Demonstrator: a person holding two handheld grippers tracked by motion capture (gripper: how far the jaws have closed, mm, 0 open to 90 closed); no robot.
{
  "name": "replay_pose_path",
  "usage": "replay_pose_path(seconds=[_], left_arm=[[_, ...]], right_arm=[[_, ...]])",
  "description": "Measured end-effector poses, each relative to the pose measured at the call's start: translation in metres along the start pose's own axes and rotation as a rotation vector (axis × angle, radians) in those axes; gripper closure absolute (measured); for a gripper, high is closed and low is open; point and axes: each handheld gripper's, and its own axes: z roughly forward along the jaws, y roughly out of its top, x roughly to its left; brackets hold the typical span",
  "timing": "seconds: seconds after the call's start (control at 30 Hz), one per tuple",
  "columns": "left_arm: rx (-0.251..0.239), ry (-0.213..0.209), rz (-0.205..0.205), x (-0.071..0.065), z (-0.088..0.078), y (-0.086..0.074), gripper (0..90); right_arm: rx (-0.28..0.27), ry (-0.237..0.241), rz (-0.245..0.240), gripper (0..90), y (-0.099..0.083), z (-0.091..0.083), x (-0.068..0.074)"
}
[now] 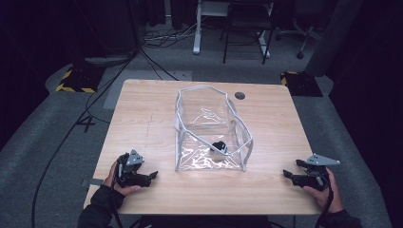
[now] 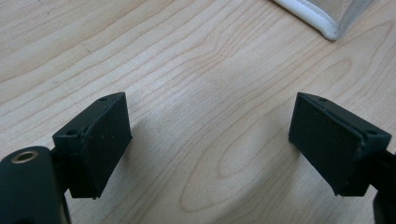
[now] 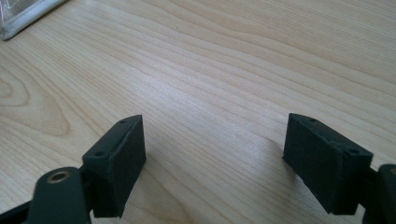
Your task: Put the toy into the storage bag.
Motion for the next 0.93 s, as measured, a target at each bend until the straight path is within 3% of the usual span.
replay_pose_path(seconds=[0.77, 0.93], left_arm=[[-0.002, 0.004, 0.001, -0.0003, 0.0003, 0.0002, 13.0], [0.014, -0.016, 0.006, 0.0008, 0.0006, 0.0019, 12.3]], right_arm=[[0.0, 0.004, -0.002, 20.8, 0.0001, 0.0002, -0.0005], [0.0, 0.003, -0.003, 20.8, 0.0001, 0.0002, -0.0005]])
